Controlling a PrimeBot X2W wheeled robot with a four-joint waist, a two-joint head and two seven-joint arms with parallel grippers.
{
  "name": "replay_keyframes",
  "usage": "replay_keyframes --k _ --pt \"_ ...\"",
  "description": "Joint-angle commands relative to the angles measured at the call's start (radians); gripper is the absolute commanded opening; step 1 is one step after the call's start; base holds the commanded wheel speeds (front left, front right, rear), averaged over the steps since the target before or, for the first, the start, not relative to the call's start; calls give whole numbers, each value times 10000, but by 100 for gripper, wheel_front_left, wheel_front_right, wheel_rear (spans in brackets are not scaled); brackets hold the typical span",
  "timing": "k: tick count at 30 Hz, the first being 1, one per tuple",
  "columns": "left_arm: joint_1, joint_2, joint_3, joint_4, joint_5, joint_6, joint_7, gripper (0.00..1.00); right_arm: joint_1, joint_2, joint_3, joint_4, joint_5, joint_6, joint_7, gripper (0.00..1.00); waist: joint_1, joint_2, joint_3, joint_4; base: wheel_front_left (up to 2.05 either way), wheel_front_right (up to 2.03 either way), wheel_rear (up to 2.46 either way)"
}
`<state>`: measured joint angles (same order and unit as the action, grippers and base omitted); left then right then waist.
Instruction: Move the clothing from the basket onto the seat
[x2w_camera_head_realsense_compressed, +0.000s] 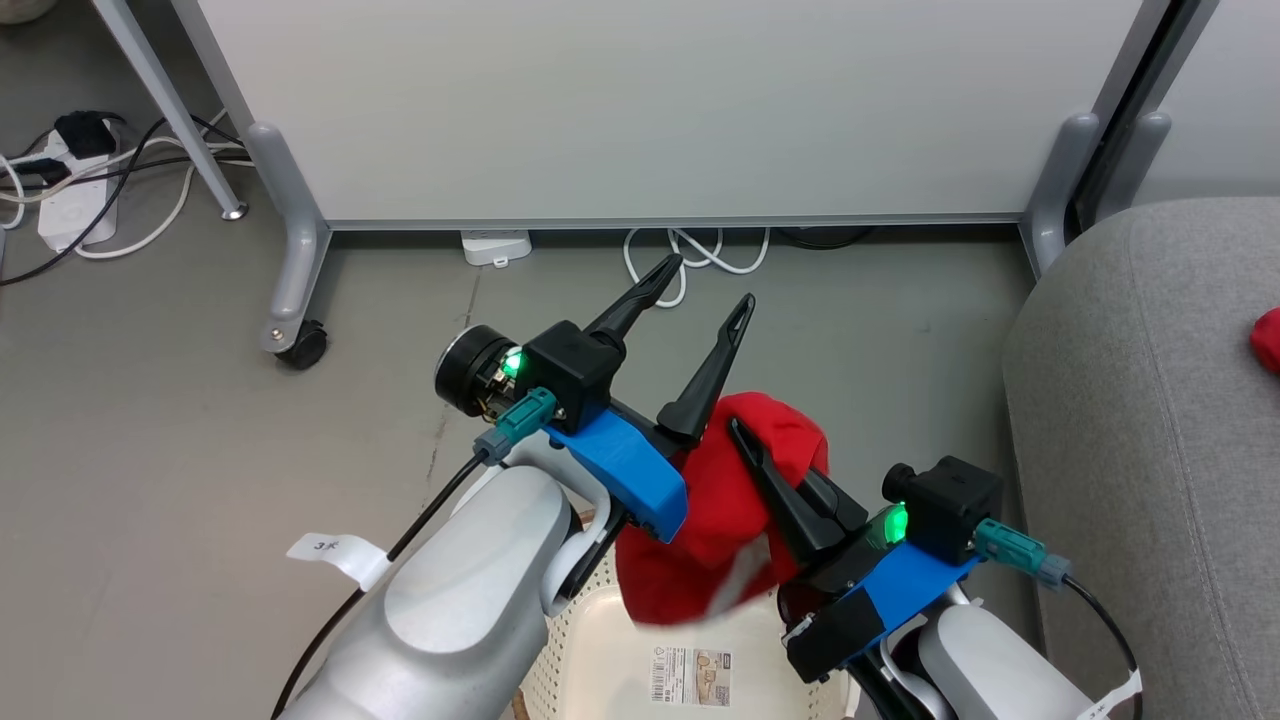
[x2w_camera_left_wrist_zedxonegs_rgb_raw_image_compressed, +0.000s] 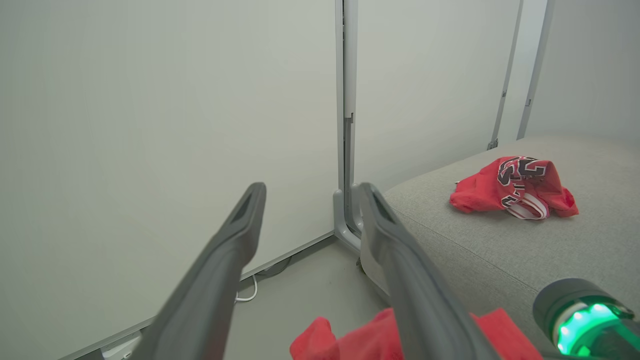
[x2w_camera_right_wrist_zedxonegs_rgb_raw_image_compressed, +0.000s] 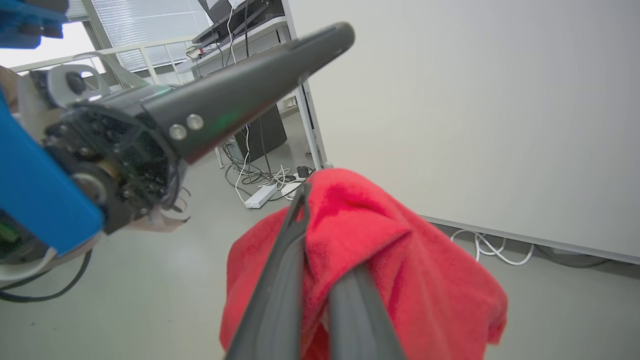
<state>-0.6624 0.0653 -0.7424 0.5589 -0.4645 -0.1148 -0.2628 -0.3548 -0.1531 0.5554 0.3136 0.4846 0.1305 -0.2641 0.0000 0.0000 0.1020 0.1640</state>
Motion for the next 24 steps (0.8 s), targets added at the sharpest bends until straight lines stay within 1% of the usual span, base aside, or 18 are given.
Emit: replay_keyframes --k 1,10,17,24 --pt "-39 1 68 23 76 5 -29 100 58 -44 2 -51 -52 5 -4 0 0 0 9 -3 0 0 0" --pt "-35 -9 142 -10 170 -2 -29 100 -20 -78 -78 -62 -195 5 -4 0 0 0 101 -55 0 0 0" --pt "-81 28 214 -15 252 17 -29 100 -34 -89 -875 -208 -581 5 -5 0 0 0 363 -274 0 0 0" --pt "-122 81 133 -23 295 -16 -27 100 -182 -178 -1718 -453 -1010 5 -5 0 0 0 795 -887 0 0 0"
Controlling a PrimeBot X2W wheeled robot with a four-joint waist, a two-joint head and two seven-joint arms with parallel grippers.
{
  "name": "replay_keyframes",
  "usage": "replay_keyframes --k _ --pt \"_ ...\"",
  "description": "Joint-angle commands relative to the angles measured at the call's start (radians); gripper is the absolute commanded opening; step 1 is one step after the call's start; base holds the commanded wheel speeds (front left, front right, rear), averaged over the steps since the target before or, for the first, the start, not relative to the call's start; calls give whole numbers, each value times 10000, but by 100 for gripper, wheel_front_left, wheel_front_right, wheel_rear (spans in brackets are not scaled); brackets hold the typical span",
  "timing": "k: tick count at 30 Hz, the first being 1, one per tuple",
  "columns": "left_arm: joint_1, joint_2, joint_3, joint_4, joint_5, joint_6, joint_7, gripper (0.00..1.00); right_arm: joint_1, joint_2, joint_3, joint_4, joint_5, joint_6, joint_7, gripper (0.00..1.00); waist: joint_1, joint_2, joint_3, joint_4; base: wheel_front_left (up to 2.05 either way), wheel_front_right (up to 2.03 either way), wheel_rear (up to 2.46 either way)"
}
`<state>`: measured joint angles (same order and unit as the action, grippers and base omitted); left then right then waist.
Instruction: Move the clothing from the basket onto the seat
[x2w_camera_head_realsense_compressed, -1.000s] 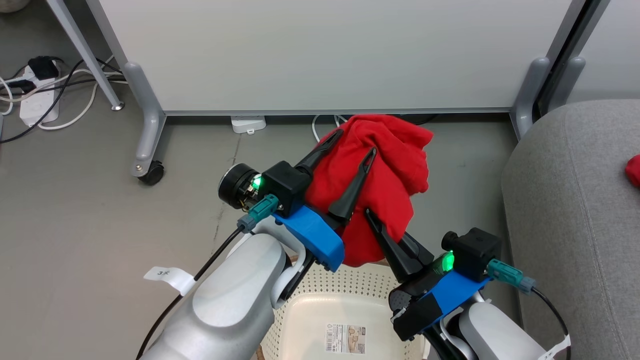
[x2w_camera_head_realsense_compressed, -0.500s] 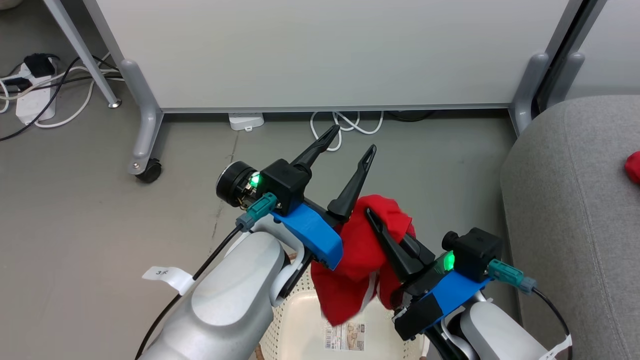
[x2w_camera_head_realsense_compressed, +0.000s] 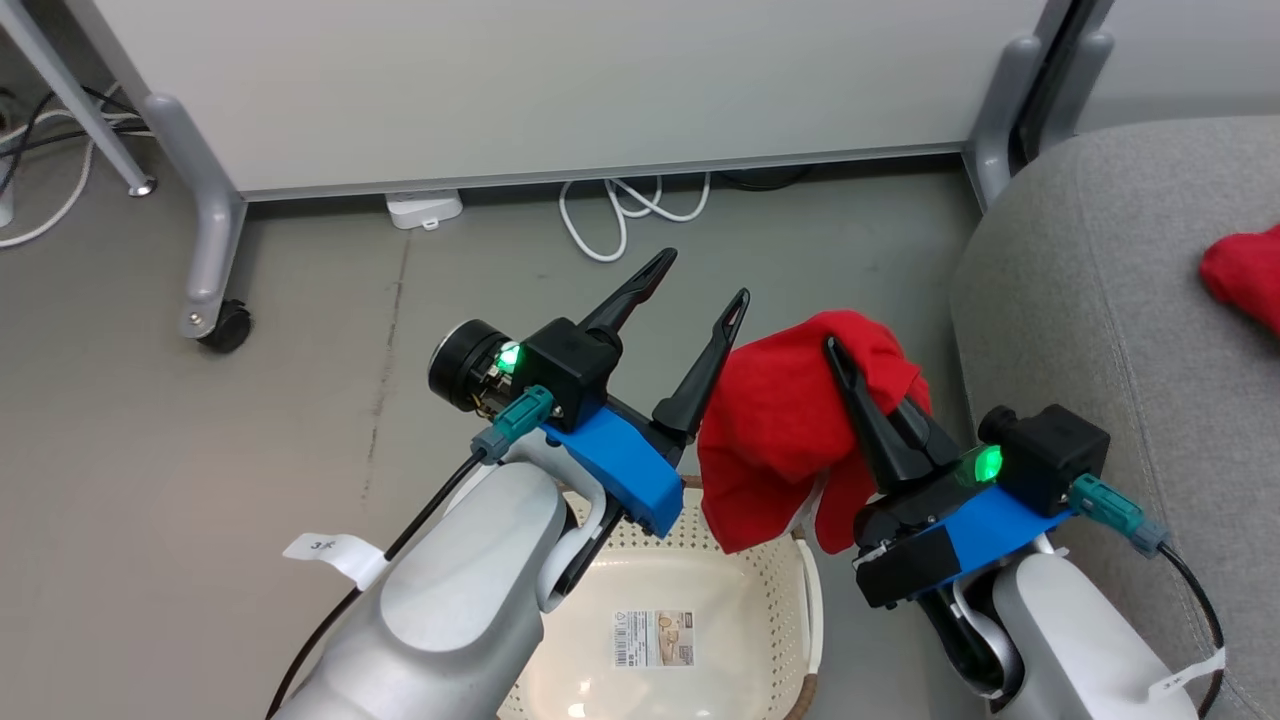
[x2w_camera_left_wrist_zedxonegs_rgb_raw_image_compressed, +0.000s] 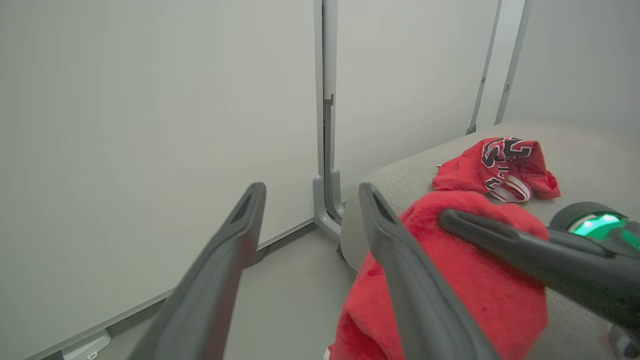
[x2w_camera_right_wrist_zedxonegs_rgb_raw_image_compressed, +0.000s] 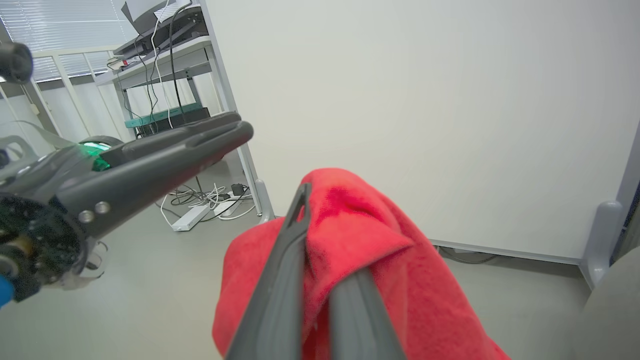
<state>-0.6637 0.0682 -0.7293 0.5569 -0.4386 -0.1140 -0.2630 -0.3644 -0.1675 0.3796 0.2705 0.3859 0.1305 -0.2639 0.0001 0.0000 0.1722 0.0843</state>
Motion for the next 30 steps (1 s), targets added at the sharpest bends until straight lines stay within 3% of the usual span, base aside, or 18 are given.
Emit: replay_keyframes --k 1,15,30 --pt "-110 60 -11 -10 41 -31 -26 100 -113 -50 -36 -58 -69 5 -7 0 -1 0 155 -198 0 0 0" --pt "-265 55 -388 64 238 -85 -27 100 170 -269 -1374 -744 -726 5 -7 0 -1 0 832 -1904 0 0 0" --pt "-273 80 -1052 347 215 -137 -27 100 1017 -61 -2366 -1347 -1086 5 -7 0 -1 0 990 -3417 0 0 0"
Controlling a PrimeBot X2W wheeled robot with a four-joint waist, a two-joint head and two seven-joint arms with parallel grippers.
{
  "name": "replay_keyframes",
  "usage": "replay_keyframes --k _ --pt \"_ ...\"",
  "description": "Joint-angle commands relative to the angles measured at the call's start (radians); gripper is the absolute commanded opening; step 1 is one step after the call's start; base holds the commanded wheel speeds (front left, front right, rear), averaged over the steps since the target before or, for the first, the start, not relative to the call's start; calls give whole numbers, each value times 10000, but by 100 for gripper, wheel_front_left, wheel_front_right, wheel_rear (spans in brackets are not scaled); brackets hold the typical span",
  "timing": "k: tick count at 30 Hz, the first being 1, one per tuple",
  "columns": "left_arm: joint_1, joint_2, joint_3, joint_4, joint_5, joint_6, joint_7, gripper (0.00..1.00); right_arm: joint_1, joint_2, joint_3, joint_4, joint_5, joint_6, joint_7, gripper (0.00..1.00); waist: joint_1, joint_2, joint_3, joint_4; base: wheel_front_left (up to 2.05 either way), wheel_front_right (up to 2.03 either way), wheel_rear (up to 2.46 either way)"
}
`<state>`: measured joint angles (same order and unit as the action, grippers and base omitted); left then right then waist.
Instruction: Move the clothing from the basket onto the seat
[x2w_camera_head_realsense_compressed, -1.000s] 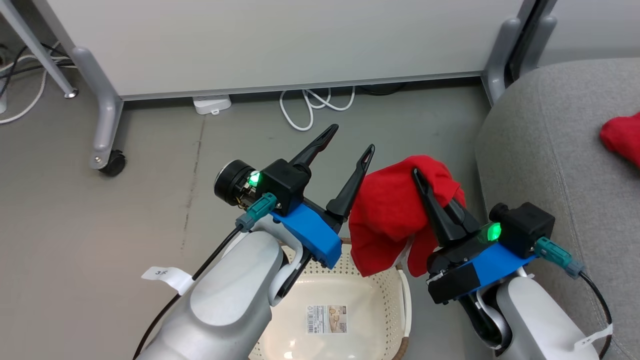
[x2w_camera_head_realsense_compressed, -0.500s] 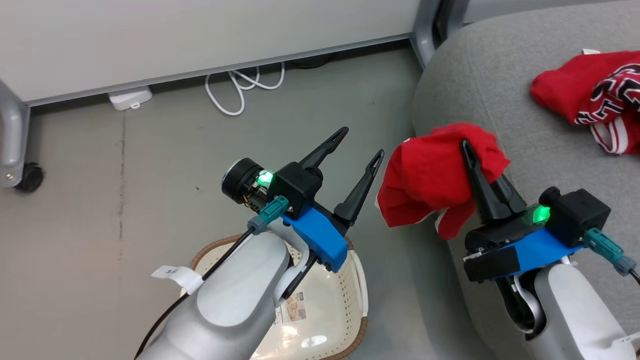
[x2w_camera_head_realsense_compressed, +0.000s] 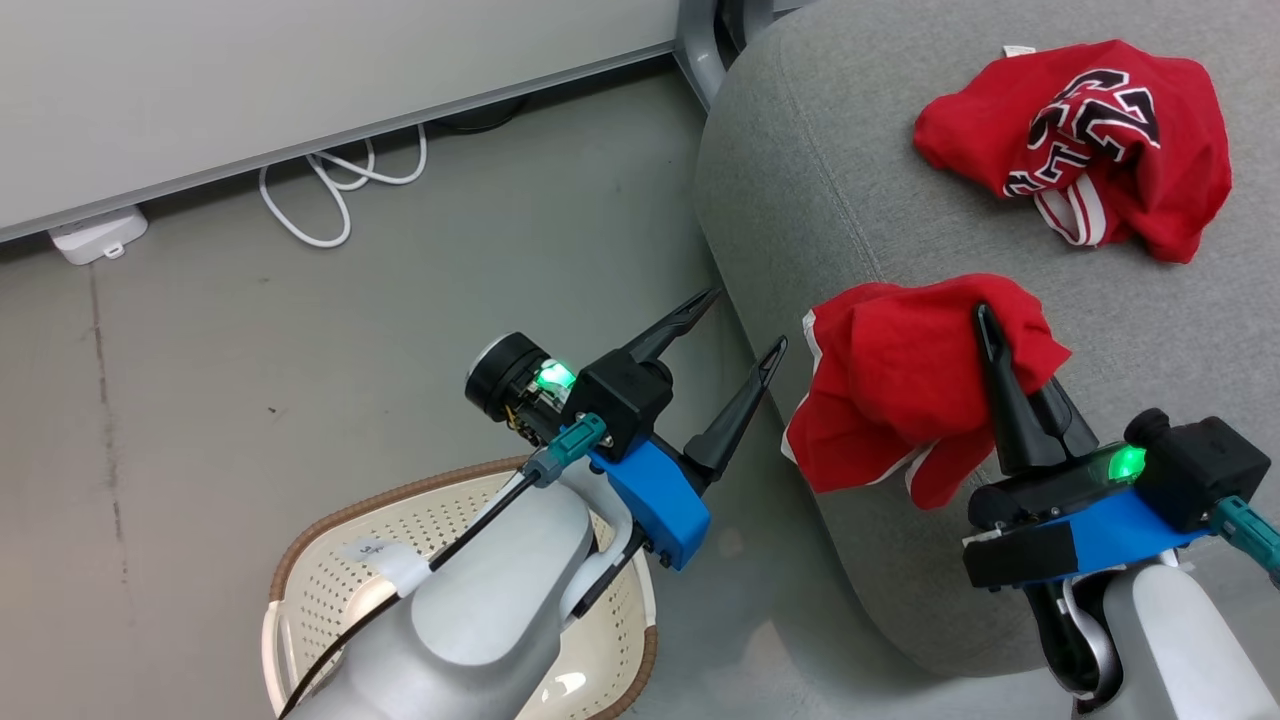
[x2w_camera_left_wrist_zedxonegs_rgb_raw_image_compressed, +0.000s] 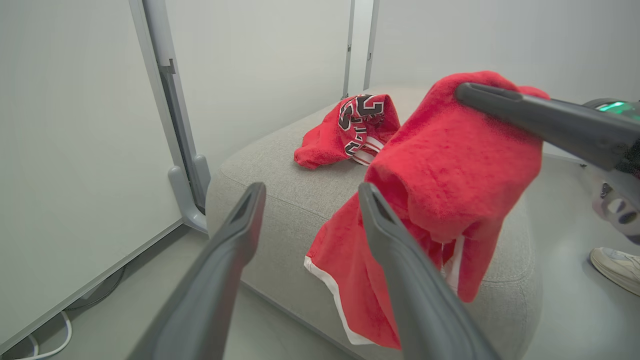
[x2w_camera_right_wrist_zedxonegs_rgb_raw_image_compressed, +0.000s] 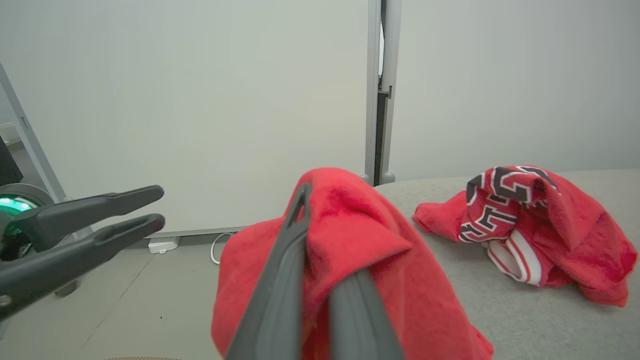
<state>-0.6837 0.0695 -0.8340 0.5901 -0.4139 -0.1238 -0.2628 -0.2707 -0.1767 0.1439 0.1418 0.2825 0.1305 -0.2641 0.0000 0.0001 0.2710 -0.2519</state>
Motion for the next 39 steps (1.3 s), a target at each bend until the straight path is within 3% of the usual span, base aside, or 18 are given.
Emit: replay_keyframes --k 1,14,23,32,39 --pt "-67 61 -43 27 -41 -44 -28 100 125 46 -51 -72 -76 5 -5 0 0 -1 4 -93 0 0 0" --pt "-216 81 -123 -45 -62 -14 -27 100 -111 1 -181 -292 -163 5 -5 0 0 -1 126 -42 0 0 0" --pt "-782 440 46 -579 233 184 -17 100 -2700 -202 -849 -883 -228 5 -3 0 0 -1 1437 -30 0 0 0" --pt "-1893 636 25 -1280 634 268 128 100 -5874 -1524 -3299 -1462 -362 5 -3 0 0 -1 3683 465 0 0 0" --pt "-2346 841 34 -1638 854 356 187 100 -6685 -3046 -4660 -1170 -347 5 -3 0 0 -1 4724 541 0 0 0"
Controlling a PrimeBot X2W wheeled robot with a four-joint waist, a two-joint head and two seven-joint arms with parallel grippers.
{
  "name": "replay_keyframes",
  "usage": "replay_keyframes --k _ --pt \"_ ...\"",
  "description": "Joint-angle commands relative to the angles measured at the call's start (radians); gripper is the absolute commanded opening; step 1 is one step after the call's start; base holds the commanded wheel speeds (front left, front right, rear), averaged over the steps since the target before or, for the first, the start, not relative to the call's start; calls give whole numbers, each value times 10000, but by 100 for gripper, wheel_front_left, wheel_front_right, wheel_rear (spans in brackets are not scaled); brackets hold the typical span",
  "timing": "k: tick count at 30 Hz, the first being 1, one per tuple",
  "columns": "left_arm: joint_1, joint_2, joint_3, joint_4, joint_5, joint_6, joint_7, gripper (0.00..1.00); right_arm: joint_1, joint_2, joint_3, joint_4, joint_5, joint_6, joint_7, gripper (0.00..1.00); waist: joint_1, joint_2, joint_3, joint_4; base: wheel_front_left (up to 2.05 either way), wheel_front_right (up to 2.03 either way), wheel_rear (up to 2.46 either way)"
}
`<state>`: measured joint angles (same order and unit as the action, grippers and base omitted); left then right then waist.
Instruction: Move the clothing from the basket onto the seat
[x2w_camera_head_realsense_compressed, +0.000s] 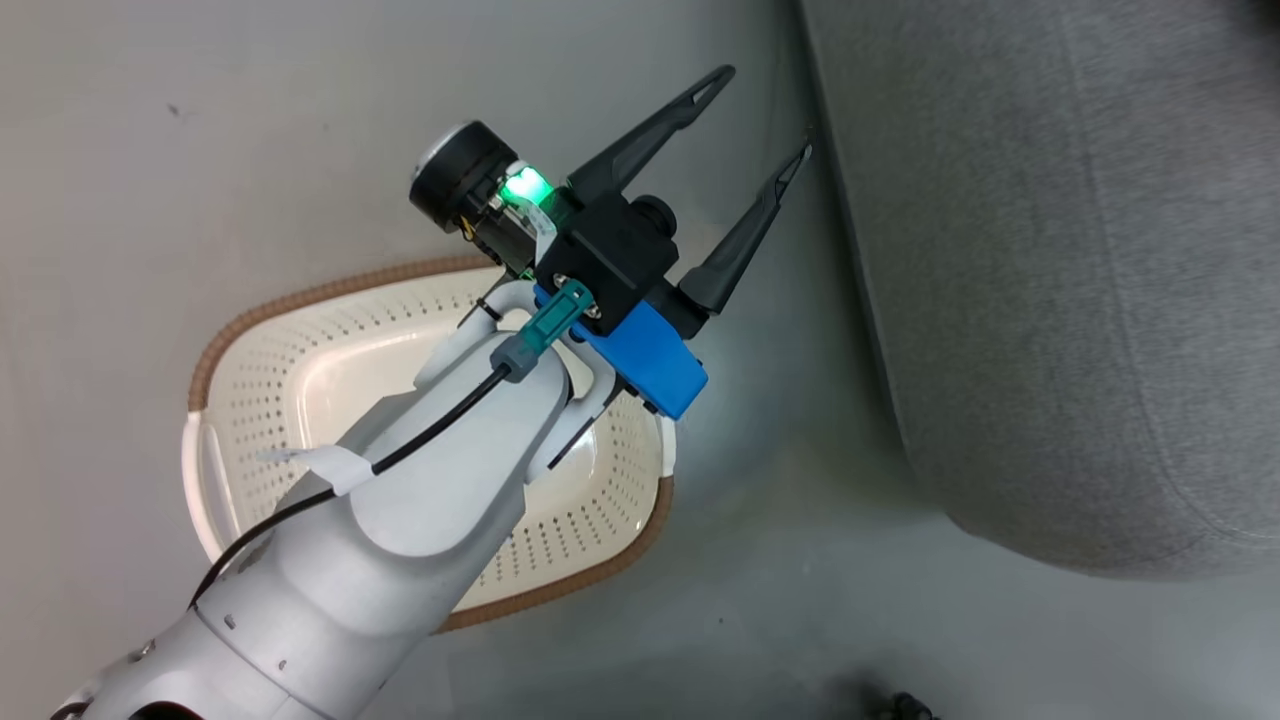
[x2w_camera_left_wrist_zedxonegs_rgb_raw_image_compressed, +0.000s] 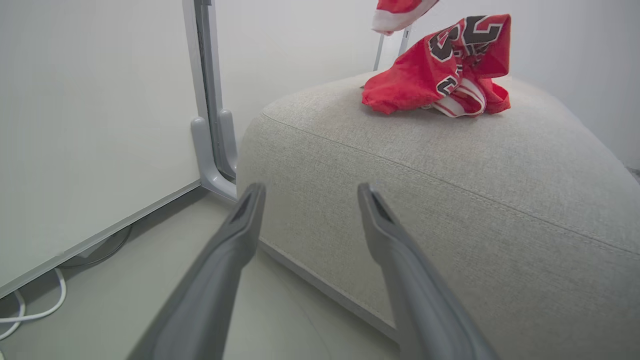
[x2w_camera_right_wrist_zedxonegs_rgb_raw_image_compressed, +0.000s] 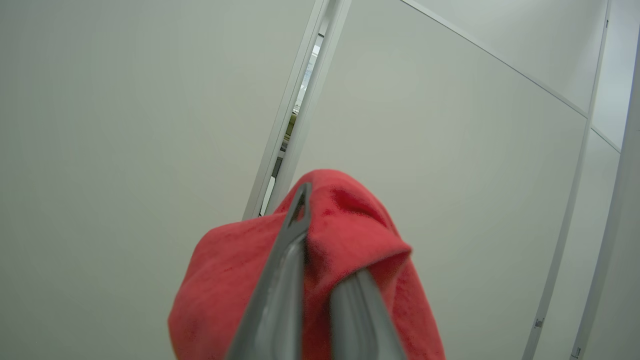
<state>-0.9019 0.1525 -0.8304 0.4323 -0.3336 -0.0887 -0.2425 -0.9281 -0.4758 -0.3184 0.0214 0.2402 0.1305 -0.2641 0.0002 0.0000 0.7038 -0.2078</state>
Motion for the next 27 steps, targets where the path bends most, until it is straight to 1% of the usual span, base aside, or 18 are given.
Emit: replay_keyframes --k 1,4,7,11,16,21,23,27 --pt "-175 34 -5 -90 60 23 -17 100 -74 -171 -230 214 165 5 -3 0 -2 0 468 80 0 0 0" --pt "-229 113 -27 -137 78 41 -20 100 233 -242 -647 806 356 5 -3 0 -2 0 614 10 0 0 0" --pt "-258 129 -90 -170 87 21 -3 100 620 -61 -828 1319 430 5 -3 0 -2 0 694 -22 0 0 0" --pt "-314 141 -133 -206 69 5 6 100 1238 180 -935 2030 361 5 -5 0 -2 0 760 23 0 0 0" --pt "-329 209 -164 -232 37 51 18 100 1702 444 -802 3241 277 5 -5 0 -2 0 807 76 0 0 0" --pt "-347 210 -205 -259 -3 91 19 100 1882 505 -900 4217 152 5 -3 0 -2 0 825 160 0 0 0" --pt "-326 221 -218 -242 -31 94 7 100 1862 551 -972 4471 108 5 -2 0 -2 0 796 177 0 0 0" --pt "-252 241 -220 -195 -89 107 -26 100 1896 667 -1023 4529 26 5 -3 0 -2 0 671 166 0 0 0"
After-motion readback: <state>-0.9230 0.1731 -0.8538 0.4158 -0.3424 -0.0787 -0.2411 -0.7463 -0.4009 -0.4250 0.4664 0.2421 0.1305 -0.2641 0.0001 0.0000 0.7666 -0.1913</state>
